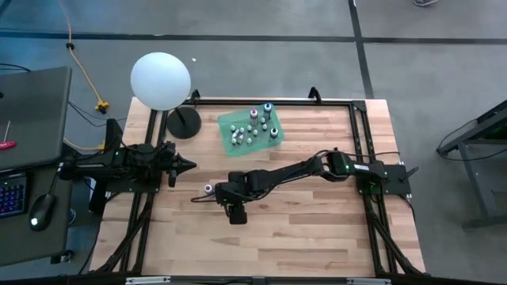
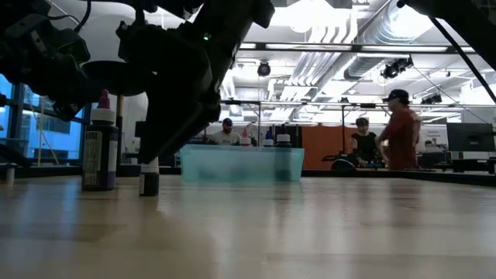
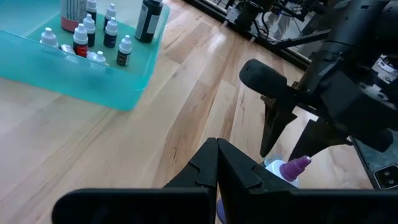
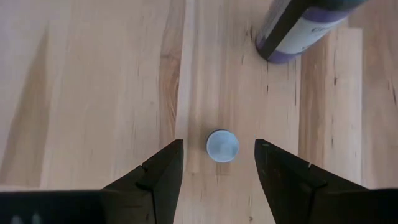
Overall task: Pick & Place food coloring
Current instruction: Put the small black dye bottle in the green bin
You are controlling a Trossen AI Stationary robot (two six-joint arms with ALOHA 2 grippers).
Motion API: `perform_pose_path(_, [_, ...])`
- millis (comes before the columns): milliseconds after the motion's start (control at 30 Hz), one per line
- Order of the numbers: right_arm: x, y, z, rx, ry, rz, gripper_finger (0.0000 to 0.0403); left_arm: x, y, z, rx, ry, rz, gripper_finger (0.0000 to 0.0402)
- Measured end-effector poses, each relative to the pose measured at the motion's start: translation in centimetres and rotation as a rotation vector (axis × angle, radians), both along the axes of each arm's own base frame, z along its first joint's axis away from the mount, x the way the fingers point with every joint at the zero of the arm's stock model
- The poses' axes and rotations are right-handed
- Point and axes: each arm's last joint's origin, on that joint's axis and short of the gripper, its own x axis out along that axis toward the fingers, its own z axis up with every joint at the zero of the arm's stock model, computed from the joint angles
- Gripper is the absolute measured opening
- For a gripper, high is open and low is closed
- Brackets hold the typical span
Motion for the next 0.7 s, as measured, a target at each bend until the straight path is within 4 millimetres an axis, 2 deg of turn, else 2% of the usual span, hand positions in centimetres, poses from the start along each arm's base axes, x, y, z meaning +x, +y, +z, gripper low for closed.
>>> perform_pose_path(333, [0.0, 0.0, -0.1, -0.008, -0.003, -0.005, 0.0171, 0.0, 0.0, 0.0, 0.000, 0.000, 0.000, 0.0000])
perform_pose_path(600, [-0.3, 0.0, -2.0, 0.045, 0.017, -0.019, 0.0145, 0.0, 0.0, 0.0, 0.000, 0.000, 0.000, 0.0000])
perform_pose_path(700, [-0.2, 0.0, -2.0, 0.034, 0.003, -0.032, 0.0142, 0.0, 0.0, 0.0, 0.000, 0.000, 0.000, 0.0000])
